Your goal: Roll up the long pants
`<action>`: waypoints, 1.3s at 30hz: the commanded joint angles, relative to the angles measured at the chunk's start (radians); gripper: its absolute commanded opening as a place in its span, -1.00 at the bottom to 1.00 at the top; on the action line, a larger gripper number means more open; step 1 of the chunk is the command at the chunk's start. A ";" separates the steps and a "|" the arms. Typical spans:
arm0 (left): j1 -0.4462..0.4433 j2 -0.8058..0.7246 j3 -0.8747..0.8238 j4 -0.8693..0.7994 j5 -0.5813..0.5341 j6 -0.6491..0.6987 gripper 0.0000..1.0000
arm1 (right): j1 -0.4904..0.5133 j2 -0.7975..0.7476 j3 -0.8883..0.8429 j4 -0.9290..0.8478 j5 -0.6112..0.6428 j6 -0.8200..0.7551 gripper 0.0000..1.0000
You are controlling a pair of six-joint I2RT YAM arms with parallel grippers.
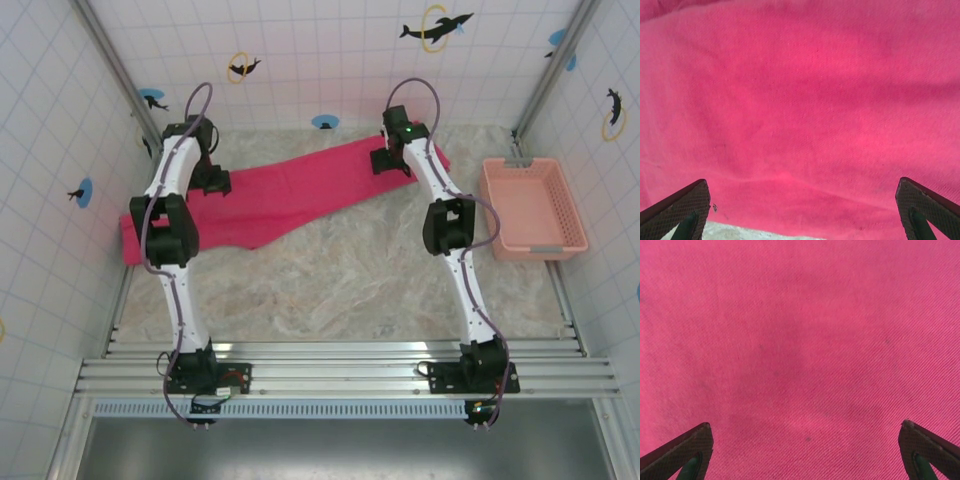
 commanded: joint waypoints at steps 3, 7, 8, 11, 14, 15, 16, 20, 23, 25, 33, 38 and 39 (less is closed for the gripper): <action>-0.001 0.124 0.083 -0.137 0.043 -0.011 0.95 | -0.008 0.048 -0.004 -0.136 -0.019 0.050 0.96; -0.024 0.174 0.105 -0.118 0.080 -0.014 0.95 | -0.027 0.024 -0.052 -0.182 -0.022 0.060 0.96; -0.031 0.194 0.125 -0.120 0.090 -0.013 0.95 | -0.031 0.013 -0.071 -0.186 -0.024 0.058 0.96; -0.058 0.268 0.216 -0.141 0.099 -0.012 0.95 | -0.043 -0.013 -0.108 -0.215 -0.021 0.054 0.96; -0.082 0.346 0.320 -0.155 0.135 -0.029 0.95 | -0.049 -0.044 -0.144 -0.252 -0.021 0.049 0.96; -0.091 0.363 0.341 -0.148 0.151 -0.034 0.95 | -0.052 -0.056 -0.164 -0.261 -0.026 0.046 0.96; -0.103 0.378 0.359 -0.136 0.164 -0.042 0.95 | -0.058 -0.071 -0.184 -0.277 -0.035 0.043 0.96; -0.148 0.414 0.375 -0.060 0.211 -0.066 0.95 | -0.104 -0.193 -0.347 -0.252 -0.109 0.080 0.96; -0.171 0.443 0.389 -0.014 0.261 -0.096 0.95 | -0.151 -0.317 -0.485 -0.163 -0.149 0.162 0.96; -0.193 0.467 0.417 0.004 0.273 -0.099 0.95 | -0.183 -0.372 -0.515 -0.137 -0.152 0.216 0.96; -0.194 0.476 0.397 0.021 0.217 -0.080 0.95 | -0.225 -0.479 -0.603 -0.150 -0.029 0.317 0.96; -0.055 0.407 0.249 0.018 0.194 -0.057 0.95 | -0.236 -0.585 -0.793 -0.071 -0.008 0.372 0.96; -0.030 0.392 0.231 0.009 0.185 -0.040 0.95 | -0.241 -0.604 -0.827 -0.052 -0.015 0.384 0.97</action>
